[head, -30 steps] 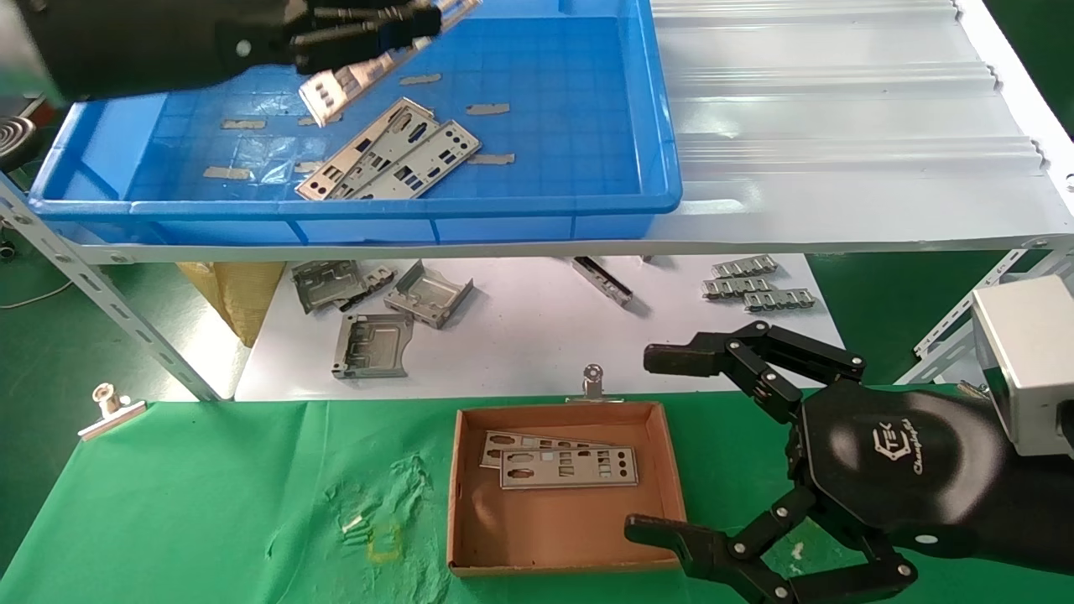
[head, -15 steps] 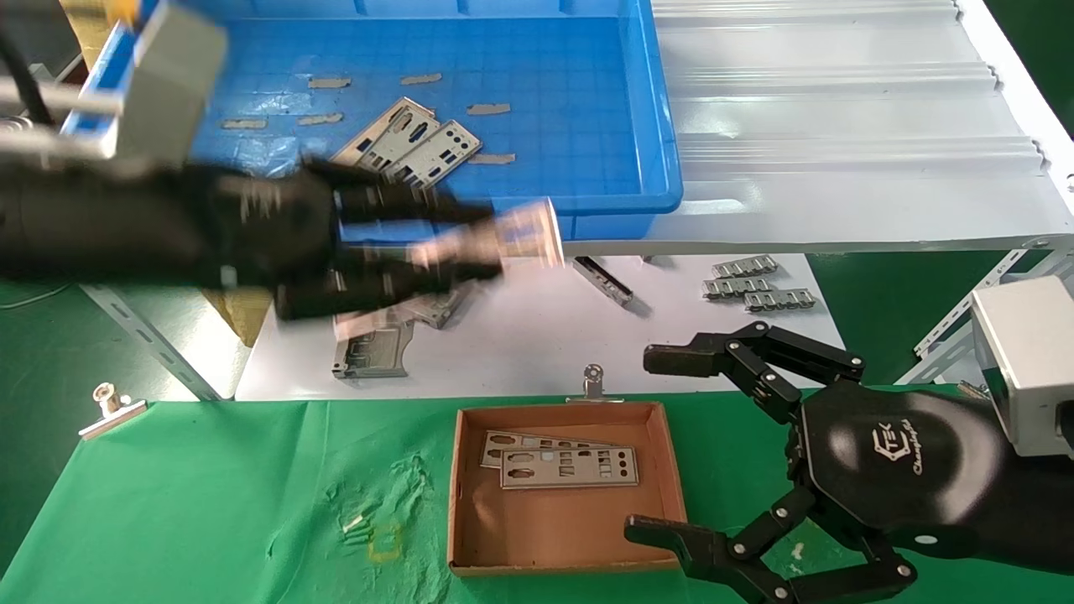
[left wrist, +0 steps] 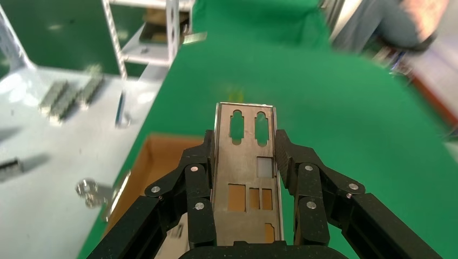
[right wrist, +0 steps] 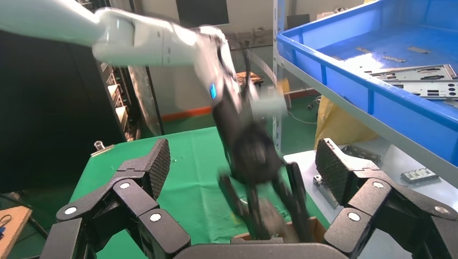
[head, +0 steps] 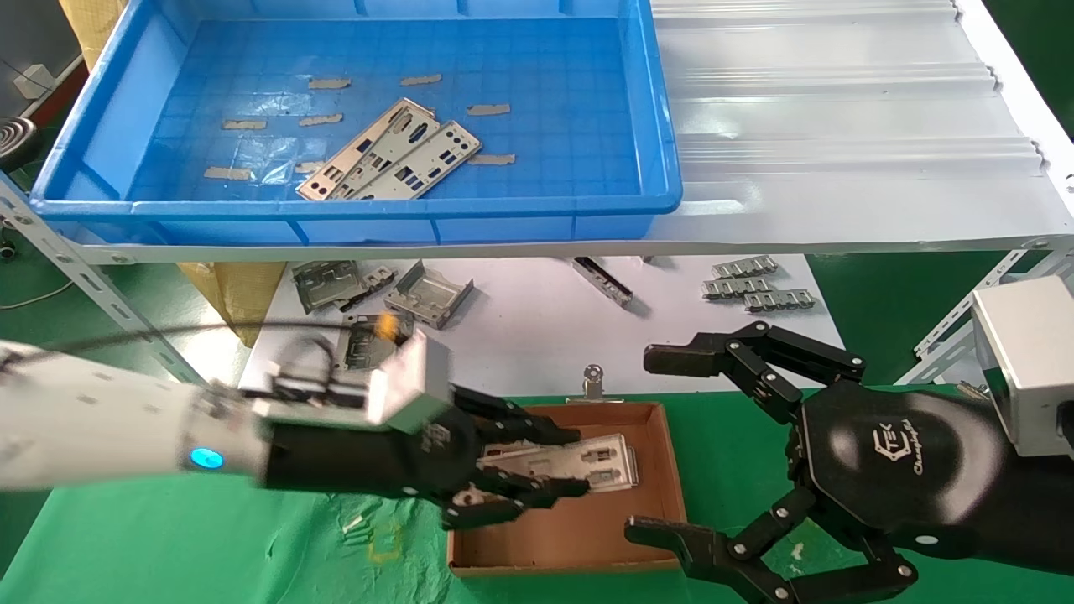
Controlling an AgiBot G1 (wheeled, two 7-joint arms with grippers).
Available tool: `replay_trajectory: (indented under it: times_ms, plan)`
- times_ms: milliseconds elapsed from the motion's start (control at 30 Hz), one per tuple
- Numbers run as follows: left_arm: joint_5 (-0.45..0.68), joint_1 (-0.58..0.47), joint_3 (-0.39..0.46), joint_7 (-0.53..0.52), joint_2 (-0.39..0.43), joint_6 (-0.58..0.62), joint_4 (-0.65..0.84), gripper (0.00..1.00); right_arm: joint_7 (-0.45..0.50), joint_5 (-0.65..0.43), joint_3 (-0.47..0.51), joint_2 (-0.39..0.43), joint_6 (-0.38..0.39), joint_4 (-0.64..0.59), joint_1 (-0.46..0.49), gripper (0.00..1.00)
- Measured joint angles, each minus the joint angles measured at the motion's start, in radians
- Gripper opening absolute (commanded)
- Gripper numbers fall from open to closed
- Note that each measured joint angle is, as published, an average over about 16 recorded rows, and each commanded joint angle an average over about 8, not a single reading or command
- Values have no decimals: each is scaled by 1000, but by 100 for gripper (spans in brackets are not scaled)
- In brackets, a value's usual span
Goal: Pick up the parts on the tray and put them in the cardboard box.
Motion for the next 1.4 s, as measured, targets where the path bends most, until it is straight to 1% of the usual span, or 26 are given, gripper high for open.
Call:
replay_trajectory:
  times_ms: [167, 200, 233, 433, 467, 500, 733, 967, 1167, 1400]
  plan:
    - [50, 27, 15, 143, 95, -87, 104, 0, 0, 0, 0, 0, 0, 0, 0, 100]
    - [56, 28, 17, 165, 112, -100, 125, 2, 0, 0, 0, 0, 0, 0, 0, 100]
    - [63, 28, 19, 186, 128, -110, 146, 10, 0, 0, 0, 0, 0, 0, 0, 100]
    - [93, 15, 31, 283, 205, -142, 267, 85, 0, 0, 0, 0, 0, 0, 0, 100]
    - [96, 11, 33, 294, 214, -143, 285, 96, 0, 0, 0, 0, 0, 0, 0, 100]
    - [99, 7, 35, 304, 223, -144, 303, 100, 0, 0, 0, 0, 0, 0, 0, 100]
    - [106, -14, 40, 360, 262, -139, 393, 100, 0, 0, 0, 0, 0, 0, 0, 100]
    - [83, -26, 31, 383, 269, -98, 433, 100, 0, 0, 0, 0, 0, 0, 0, 100]
    - [32, -23, 4, 373, 247, 1, 452, 100, 0, 0, 0, 0, 0, 0, 0, 100]
    - [-52, 5, -43, 350, 205, 150, 474, 100, 0, 0, 0, 0, 0, 0, 0, 100]
